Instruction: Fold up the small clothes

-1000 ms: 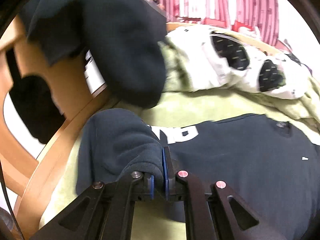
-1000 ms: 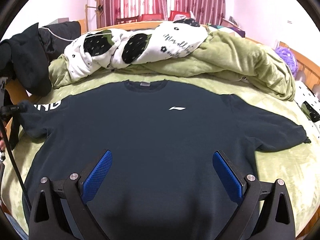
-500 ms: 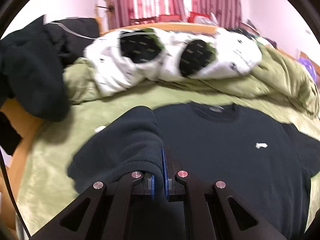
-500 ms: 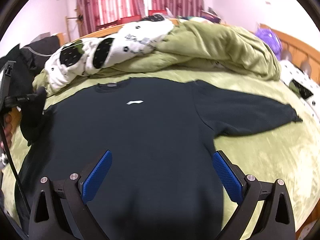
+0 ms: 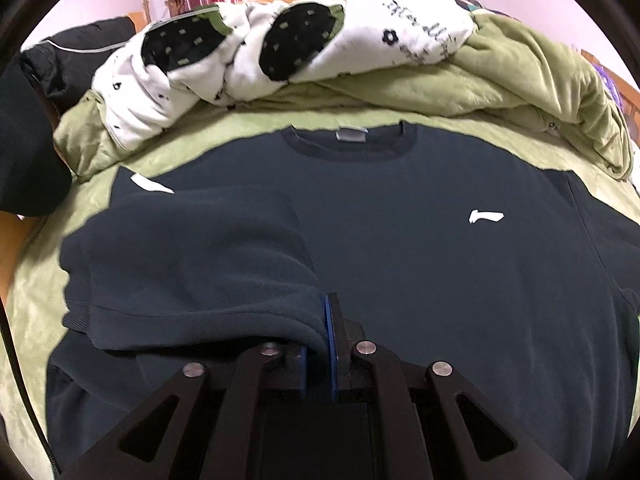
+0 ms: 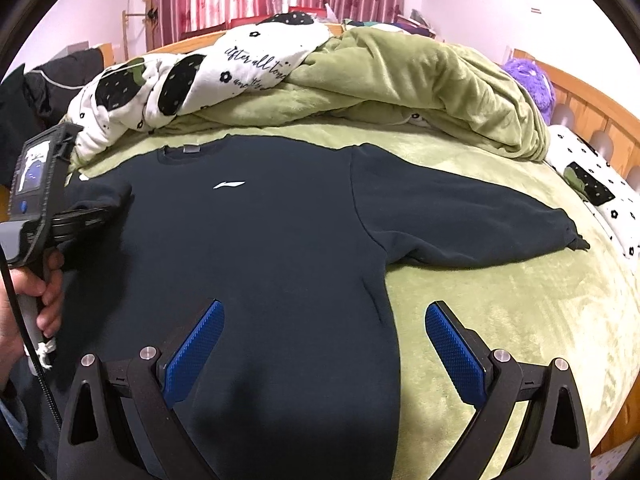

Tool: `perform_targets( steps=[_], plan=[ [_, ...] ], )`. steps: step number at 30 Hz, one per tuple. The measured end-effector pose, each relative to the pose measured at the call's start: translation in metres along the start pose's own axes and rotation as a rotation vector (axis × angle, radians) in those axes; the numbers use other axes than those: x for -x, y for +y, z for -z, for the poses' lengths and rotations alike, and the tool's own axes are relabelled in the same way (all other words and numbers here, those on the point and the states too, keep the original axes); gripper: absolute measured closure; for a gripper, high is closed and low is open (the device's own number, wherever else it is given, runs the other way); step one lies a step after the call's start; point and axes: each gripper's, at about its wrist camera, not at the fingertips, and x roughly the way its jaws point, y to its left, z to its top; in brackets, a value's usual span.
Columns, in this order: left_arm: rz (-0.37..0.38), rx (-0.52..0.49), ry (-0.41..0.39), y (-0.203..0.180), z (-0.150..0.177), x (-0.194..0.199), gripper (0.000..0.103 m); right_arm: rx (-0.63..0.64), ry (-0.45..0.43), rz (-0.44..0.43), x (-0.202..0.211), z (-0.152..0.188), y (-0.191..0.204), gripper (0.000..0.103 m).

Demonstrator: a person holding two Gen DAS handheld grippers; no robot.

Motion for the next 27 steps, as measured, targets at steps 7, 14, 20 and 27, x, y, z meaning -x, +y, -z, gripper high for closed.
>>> perform_targets(
  steps=[7, 14, 20, 27],
  plan=[
    [0.035, 0.018, 0.001, 0.016, 0.010, 0.018, 0.060, 0.031, -0.007, -0.017, 0.004, -0.005, 0.020, 0.004],
    [0.004, 0.094, -0.105, 0.087, 0.023, 0.076, 0.031, 0.042, -0.040, -0.075, 0.022, -0.014, 0.061, 0.013],
    [-0.052, 0.159, -0.113, 0.177, 0.037, 0.100, 0.029, 0.056, -0.047, -0.165, 0.032, -0.021, 0.119, 0.022],
    [-0.142, 0.217, -0.094, 0.268, 0.048, 0.093, 0.029, 0.179, -0.065, -0.249, 0.030, -0.036, 0.212, 0.040]
  ],
)
